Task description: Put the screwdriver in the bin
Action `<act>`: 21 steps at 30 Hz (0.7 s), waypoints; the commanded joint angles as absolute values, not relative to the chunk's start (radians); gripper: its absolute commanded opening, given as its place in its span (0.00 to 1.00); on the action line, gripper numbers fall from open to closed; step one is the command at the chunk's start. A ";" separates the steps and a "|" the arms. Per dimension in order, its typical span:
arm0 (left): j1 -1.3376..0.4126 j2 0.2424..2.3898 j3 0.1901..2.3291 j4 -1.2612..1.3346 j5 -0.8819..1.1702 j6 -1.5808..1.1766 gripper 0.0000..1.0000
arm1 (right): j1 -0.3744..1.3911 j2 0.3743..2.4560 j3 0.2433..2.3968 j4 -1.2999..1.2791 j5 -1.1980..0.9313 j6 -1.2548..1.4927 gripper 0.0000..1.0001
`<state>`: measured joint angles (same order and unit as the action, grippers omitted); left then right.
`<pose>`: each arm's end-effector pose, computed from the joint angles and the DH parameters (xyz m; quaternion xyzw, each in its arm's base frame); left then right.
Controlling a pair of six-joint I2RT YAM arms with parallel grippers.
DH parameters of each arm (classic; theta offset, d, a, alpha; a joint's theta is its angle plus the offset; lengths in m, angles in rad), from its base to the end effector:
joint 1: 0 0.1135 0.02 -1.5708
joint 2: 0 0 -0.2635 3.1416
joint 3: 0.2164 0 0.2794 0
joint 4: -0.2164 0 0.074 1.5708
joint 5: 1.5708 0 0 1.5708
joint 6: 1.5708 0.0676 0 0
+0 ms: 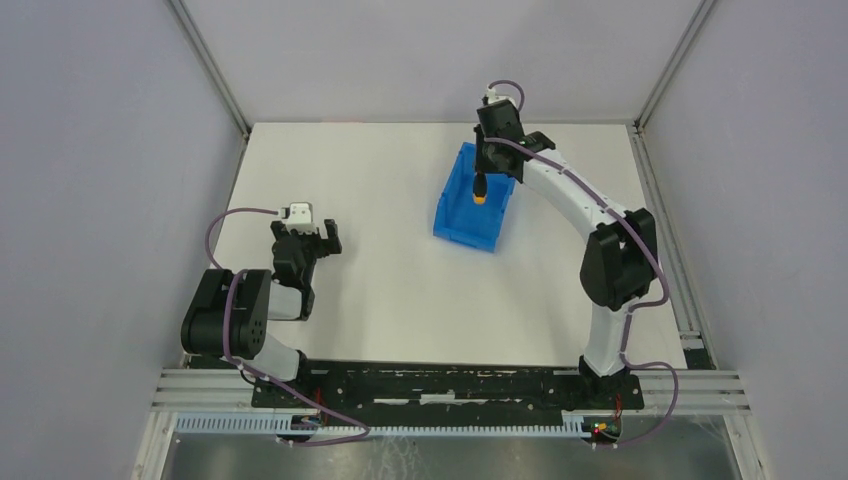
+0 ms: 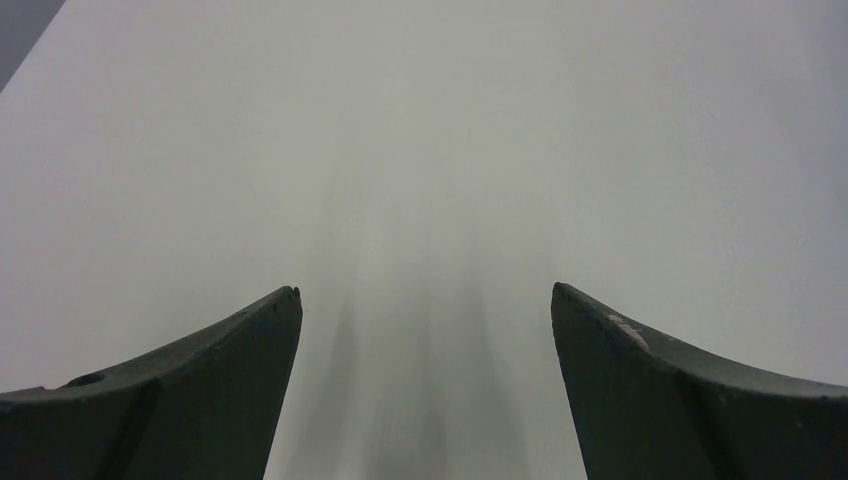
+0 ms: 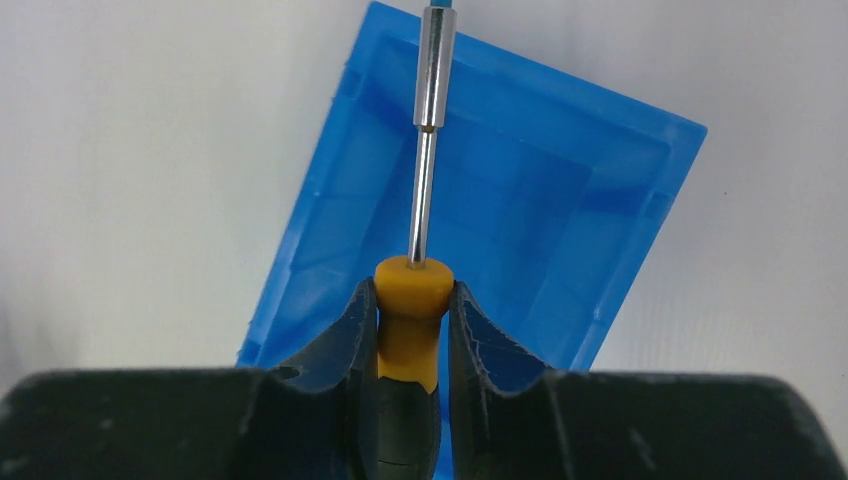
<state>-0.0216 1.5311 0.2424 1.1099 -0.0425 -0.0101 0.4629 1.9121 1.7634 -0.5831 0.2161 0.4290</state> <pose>0.2824 -0.0032 0.1062 -0.0092 0.7673 0.0061 0.6412 0.4459 0.2063 0.2871 0.0285 0.9086 0.0858 0.4078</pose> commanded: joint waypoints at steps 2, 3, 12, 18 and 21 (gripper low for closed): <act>-0.017 1.534 0.253 1.157 -0.038 -0.026 1.00 | 0.475 1.993 1.702 -0.453 0.259 0.440 0.00; -0.017 1.534 0.253 1.157 -0.039 -0.025 1.00 | 0.477 2.018 1.708 -0.451 0.252 0.437 0.00; -0.017 1.534 0.253 1.157 -0.038 -0.026 1.00 | 0.487 2.146 1.742 -0.451 0.279 0.427 0.25; -0.017 1.534 0.253 1.157 -0.038 -0.026 1.00 | 0.488 2.081 1.750 -0.467 0.274 0.408 0.38; -0.017 1.534 0.253 1.157 -0.038 -0.026 1.00 | 0.489 2.020 1.782 -0.493 0.279 0.384 0.58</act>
